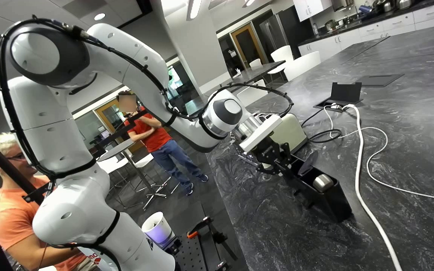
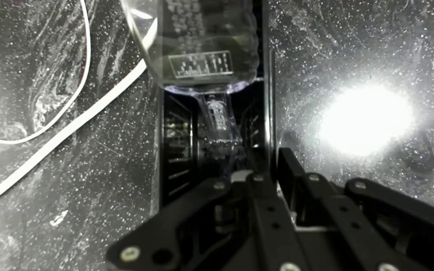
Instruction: Put the cake slicer and the spoon in the black basket respectively then move the basket slightly away from you
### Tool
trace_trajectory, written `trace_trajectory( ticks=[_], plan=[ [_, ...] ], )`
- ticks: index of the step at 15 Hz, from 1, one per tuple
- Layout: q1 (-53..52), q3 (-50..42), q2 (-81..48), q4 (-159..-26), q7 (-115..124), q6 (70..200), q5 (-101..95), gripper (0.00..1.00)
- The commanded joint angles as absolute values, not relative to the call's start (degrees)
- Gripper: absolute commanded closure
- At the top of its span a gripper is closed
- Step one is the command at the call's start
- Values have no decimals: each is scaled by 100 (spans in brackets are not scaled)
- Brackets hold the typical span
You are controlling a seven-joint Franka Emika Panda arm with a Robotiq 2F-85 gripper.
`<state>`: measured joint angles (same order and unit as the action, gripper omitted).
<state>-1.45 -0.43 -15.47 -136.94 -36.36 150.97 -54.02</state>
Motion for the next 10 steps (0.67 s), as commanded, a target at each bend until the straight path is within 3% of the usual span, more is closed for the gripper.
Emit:
trace_trajectory(
  ticks=[1, 8, 10],
  plan=[
    [-163, 37, -1622, -13541, -3374, 14900, -5508, 53],
    [-146, 77, -932, -13861, -3254, 14865, -5445, 0],
    [-110, 125, -454, -14112, -3259, 14779, -5215, 0]
  ],
)
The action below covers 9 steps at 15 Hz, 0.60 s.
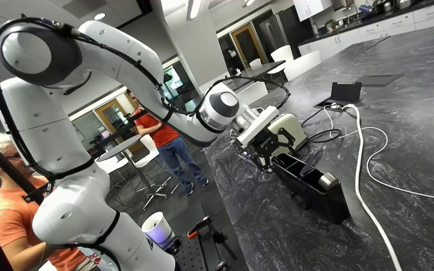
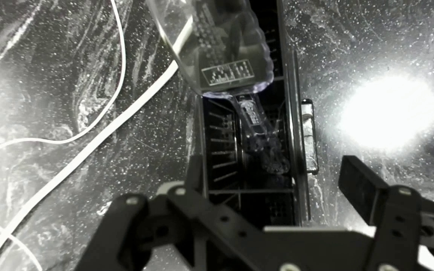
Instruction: Put the cake slicer and the spoon in the black basket respectively then move the basket slightly away from you
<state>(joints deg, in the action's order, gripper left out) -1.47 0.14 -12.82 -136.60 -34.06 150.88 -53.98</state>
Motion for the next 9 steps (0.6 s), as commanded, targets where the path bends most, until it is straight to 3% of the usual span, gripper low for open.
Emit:
trace_trajectory(
  ticks=[1, 9],
  plan=[
    [-83, 150, -227, -14242, -3307, 14802, -5025, 0],
    [-321, 49, 2286, -15593, -3684, 14354, -3286, 0]
  ],
)
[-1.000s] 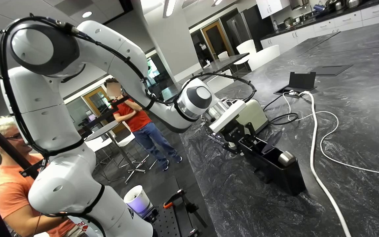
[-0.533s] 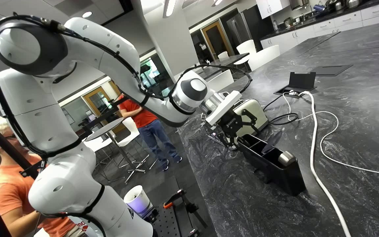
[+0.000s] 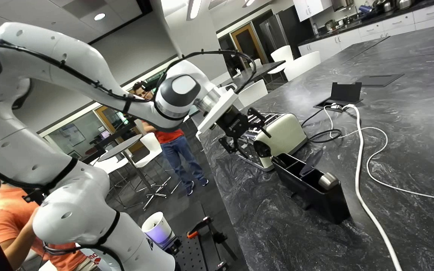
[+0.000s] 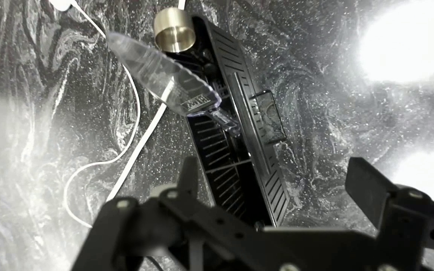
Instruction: Put the cake slicer and the spoon in the black basket respectively then move the basket slightly away from you
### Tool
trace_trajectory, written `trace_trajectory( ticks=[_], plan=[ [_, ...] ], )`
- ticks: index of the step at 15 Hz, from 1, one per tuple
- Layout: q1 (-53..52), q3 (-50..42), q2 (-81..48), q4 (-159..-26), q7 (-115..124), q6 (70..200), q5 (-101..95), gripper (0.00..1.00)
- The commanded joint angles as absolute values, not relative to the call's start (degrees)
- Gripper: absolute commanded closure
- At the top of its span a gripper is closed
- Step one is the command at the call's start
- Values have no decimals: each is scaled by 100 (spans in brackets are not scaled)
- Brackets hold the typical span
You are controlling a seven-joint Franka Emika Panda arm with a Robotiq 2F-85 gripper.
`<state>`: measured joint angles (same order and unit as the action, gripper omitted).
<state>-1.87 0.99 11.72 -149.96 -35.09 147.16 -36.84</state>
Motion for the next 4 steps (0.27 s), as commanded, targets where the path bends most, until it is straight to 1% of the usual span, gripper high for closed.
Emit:
trace_trajectory(
  ticks=[1, 4],
  plan=[
    [-358, 34, 2601, -15723, -3687, 14226, -3192, 0],
    [-445, -3, 3263, -15940, -3747, 13900, -2980, 0]
  ],
)
